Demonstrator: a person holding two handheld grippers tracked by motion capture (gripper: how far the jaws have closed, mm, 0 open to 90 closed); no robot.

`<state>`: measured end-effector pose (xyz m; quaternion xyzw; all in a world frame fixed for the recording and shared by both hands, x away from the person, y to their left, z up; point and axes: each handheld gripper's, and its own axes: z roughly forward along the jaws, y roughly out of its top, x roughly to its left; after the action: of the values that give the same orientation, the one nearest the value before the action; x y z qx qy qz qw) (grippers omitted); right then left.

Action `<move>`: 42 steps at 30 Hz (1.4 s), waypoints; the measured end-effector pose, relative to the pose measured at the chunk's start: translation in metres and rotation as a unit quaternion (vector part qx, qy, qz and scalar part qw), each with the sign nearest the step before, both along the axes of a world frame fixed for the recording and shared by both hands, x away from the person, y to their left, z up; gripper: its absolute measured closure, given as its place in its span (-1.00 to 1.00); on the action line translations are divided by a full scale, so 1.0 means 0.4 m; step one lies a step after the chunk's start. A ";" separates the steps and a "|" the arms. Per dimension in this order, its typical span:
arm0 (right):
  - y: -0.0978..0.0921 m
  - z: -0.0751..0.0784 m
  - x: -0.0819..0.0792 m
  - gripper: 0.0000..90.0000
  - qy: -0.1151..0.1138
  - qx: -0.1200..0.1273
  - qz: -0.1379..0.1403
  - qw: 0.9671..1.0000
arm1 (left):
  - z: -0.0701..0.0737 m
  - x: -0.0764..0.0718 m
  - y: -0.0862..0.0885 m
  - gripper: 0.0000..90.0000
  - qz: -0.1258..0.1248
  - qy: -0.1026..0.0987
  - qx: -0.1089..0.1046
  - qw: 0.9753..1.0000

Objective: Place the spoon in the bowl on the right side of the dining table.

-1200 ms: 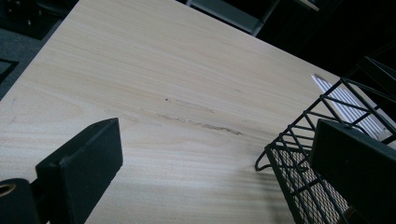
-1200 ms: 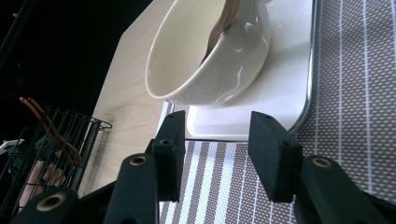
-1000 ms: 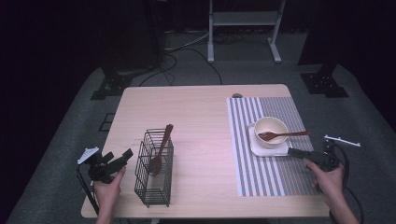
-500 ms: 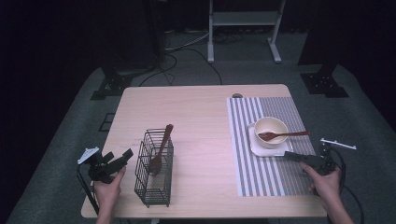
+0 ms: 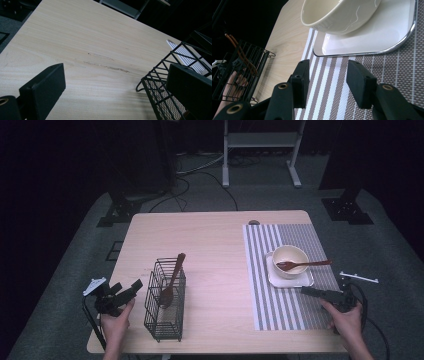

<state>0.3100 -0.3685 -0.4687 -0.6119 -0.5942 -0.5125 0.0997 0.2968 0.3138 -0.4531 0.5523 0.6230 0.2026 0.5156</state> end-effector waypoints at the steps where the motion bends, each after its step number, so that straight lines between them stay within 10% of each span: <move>1: 0.001 -0.001 -0.002 0.16 -0.001 0.001 0.001 1.000 | 0.000 0.000 0.000 -0.96 0.000 0.000 0.000 1.000; 42: 0.068 -0.001 -0.064 0.10 -0.019 -0.028 0.033 0.999 | 0.000 0.000 -0.006 -0.96 -0.003 0.000 0.001 1.000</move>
<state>0.2846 -0.3412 -0.4690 -0.5843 -0.6302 -0.5036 0.0883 0.2970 0.3112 -0.4532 0.5550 0.6209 0.2017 0.5155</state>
